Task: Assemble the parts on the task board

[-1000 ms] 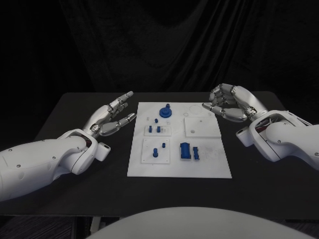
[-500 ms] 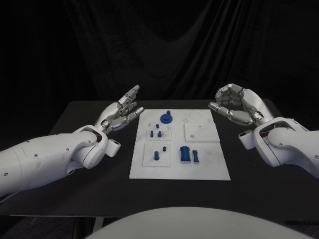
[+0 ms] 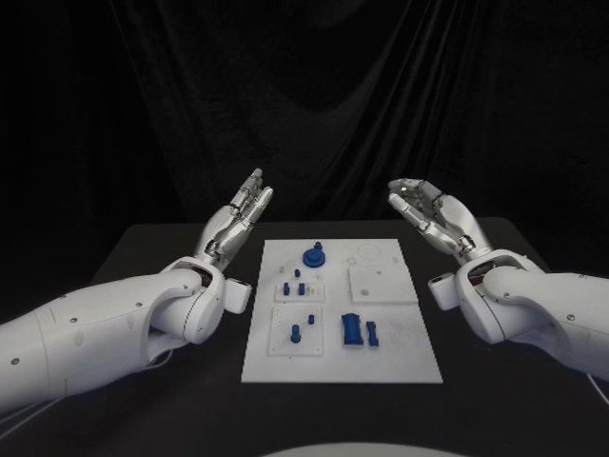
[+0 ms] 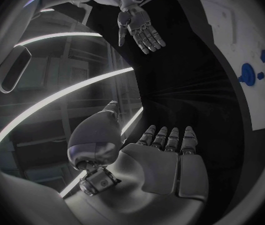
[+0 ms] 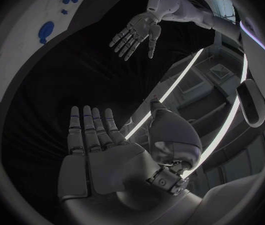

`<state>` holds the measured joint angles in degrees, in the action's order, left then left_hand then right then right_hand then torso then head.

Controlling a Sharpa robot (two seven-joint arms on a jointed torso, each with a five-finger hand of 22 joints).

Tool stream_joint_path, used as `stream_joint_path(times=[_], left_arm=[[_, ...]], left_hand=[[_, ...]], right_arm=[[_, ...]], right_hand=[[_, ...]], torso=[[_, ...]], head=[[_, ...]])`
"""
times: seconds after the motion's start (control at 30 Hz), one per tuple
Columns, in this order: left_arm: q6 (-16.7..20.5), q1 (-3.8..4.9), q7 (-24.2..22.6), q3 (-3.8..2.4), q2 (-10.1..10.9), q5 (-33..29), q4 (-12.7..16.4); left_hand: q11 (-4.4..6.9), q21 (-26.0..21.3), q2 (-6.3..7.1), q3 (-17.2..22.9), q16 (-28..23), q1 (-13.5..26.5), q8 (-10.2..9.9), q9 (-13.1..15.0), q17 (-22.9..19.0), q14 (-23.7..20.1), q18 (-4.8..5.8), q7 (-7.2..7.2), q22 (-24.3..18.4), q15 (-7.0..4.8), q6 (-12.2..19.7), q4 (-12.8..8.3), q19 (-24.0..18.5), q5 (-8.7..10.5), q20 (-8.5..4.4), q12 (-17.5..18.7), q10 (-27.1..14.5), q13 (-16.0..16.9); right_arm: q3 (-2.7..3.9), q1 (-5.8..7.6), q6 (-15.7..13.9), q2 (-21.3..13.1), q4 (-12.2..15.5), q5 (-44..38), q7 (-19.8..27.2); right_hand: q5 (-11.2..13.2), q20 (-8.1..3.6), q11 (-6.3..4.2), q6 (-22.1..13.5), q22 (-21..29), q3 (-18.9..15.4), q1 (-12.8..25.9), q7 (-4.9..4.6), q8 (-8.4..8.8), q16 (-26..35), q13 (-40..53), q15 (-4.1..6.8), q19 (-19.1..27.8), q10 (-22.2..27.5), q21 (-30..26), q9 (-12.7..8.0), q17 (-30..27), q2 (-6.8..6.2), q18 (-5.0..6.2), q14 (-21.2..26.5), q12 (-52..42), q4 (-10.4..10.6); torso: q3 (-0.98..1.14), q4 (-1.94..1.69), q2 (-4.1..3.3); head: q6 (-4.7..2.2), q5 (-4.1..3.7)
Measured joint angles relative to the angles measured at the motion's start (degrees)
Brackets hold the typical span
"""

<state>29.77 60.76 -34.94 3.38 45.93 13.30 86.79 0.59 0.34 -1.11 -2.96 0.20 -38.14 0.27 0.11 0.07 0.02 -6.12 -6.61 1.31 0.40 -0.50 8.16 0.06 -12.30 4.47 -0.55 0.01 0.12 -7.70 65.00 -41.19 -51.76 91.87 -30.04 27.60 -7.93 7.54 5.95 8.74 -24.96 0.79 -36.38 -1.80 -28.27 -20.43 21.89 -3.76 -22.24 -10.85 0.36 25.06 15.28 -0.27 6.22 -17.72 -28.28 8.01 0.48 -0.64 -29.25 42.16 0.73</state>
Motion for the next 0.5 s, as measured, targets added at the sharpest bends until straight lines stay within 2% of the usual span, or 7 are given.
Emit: stream_joint_path(times=[0.1,0.13,0.17,0.2,0.33,0.4,0.5], left_arm=[[3.8,-0.22,1.3,-1.64,-0.6,-3.5,1.4],[5.2,-0.3,1.8,-2.17,-0.8,-4.9,1.9],[6.2,-0.36,2.2,-2.51,-0.9,-5.8,2.1],[7.1,-0.41,2.6,-2.75,-1.0,-6.7,2.4],[10.0,-0.51,3.8,-3.27,-1.1,-9.4,2.9],[11.0,-0.51,4.1,-3.3,-1.2,-10.3,3.0],[12.0,-0.53,4.7,-3.3,-1.2,-11.3,3.0]], left_hand=[[0.0,0.0,0.45,1.2,0.0,4.8,0.0,0.0,0.0,0.0,0.08,0.7,-0.5,0.0,0.1,-1.0,0.0,1.54,-1.83,0.2,0.0,0.0],[0.0,0.0,0.55,1.5,0.0,6.2,0.0,0.0,0.0,0.0,0.9,0.93,-0.7,0.0,0.3,-1.3,0.0,1.99,-2.24,0.2,0.0,0.0],[0.0,0.0,0.64,1.7,0.0,7.4,0.0,0.0,0.0,0.0,0.9,1.24,-0.8,0.0,0.3,-1.6,0.0,2.41,-2.51,0.2,0.0,0.0],[0.0,0.0,0.69,1.9,0.0,8.6,0.0,0.0,0.0,0.0,1.84,1.95,-0.8,0.0,0.3,-1.8,0.0,2.76,-2.83,0.2,0.0,0.0],[0.0,0.0,0.88,2.6,0.0,12.6,0.0,0.0,0.0,0.0,3.14,3.92,-1.0,0.0,0.4,-2.4,0.0,4.07,-3.45,0.2,0.0,-0.1],[0.0,0.0,0.94,2.7,0.0,14.6,0.0,0.0,0.0,0.0,4.03,4.72,-1.1,0.0,0.4,-3.4,0.0,4.72,-3.45,0.2,0.0,-0.1],[0.0,0.0,1.0,2.7,0.0,17.6,0.0,0.0,0.0,0.0,4.5,5.34,-1.1,0.0,0.4,-5.2,0.0,5.64,-3.85,0.2,0.0,-0.1]], right_arm=[[2.07,-1.19,-0.2,1.9,-0.5,4.9,0.2],[2.72,-1.56,-0.3,2.5,-0.6,6.5,0.3],[3.46,-2.02,-0.4,3.2,-0.8,8.6,0.4],[4.01,-2.35,-0.5,3.7,-0.9,10.2,0.5],[5.75,-3.49,-0.9,5.3,-1.4,16.2,0.8],[6.44,-3.89,-1.1,5.9,-1.5,18.8,1.0],[7.22,-4.42,-1.4,6.7,-1.7,22.7,1.2]], right_hand=[[1.0,-0.94,-1.08,-0.9,3.2,-0.4,4.6,0.93,3.62,2.6,-2.8,1.64,2.9,1.5,0.0,-3.2,-2.0,0.11,-0.9,2.2,3.6,-1.0],[1.3,-1.22,-1.58,-1.2,4.0,-0.6,5.9,1.17,4.59,3.3,-3.6,1.9,3.6,2.0,0.0,-4.1,-2.5,0.13,-0.94,2.9,4.6,-1.2],[1.5,-1.45,-2.08,-1.5,4.9,-0.5,7.1,1.23,5.51,4.0,-4.3,2.11,4.3,2.4,0.0,-4.9,-3.0,0.16,-1.89,3.5,5.5,-1.5],[1.8,-1.68,-2.66,-1.8,5.6,-0.5,8.2,1.23,6.39,4.6,-4.9,2.36,5.1,2.7,0.0,-5.7,-3.5,0.17,-2.59,4.1,6.4,-1.8],[3.0,-3.31,-4.08,-2.6,8.3,-0.7,12.1,1.44,9.38,6.8,-7.3,3.01,7.3,3.8,0.0,-8.3,-5.1,0.23,-4.05,5.9,9.4,-2.4],[4.2,-4.44,-4.61,-3.0,9.6,-0.7,13.9,1.72,10.82,7.8,-8.4,3.19,8.4,4.4,0.0,-9.6,-5.9,0.24,-4.04,6.9,10.8,-3.5],[5.7,-5.77,-5.31,-4.7,11.5,-0.7,16.7,1.64,13.02,9.4,-10.1,3.44,10.1,5.1,0.0,-11.6,-7.0,0.26,-4.92,8.2,13.0,-5.3]], torso=[[-0.13,0.16,-0.49],[-0.17,0.21,-0.65],[-0.21,0.26,-0.8],[-0.25,0.32,-0.98],[-0.35,0.46,-1.38],[-0.39,0.52,-1.57],[-0.43,0.59,-1.75]], head=[[-2.55,-0.25],[-3.26,-0.32],[-3.87,-0.35],[-4.66,-0.46],[-6.39,-0.59],[-7.07,-0.67],[-7.6,-0.74]])
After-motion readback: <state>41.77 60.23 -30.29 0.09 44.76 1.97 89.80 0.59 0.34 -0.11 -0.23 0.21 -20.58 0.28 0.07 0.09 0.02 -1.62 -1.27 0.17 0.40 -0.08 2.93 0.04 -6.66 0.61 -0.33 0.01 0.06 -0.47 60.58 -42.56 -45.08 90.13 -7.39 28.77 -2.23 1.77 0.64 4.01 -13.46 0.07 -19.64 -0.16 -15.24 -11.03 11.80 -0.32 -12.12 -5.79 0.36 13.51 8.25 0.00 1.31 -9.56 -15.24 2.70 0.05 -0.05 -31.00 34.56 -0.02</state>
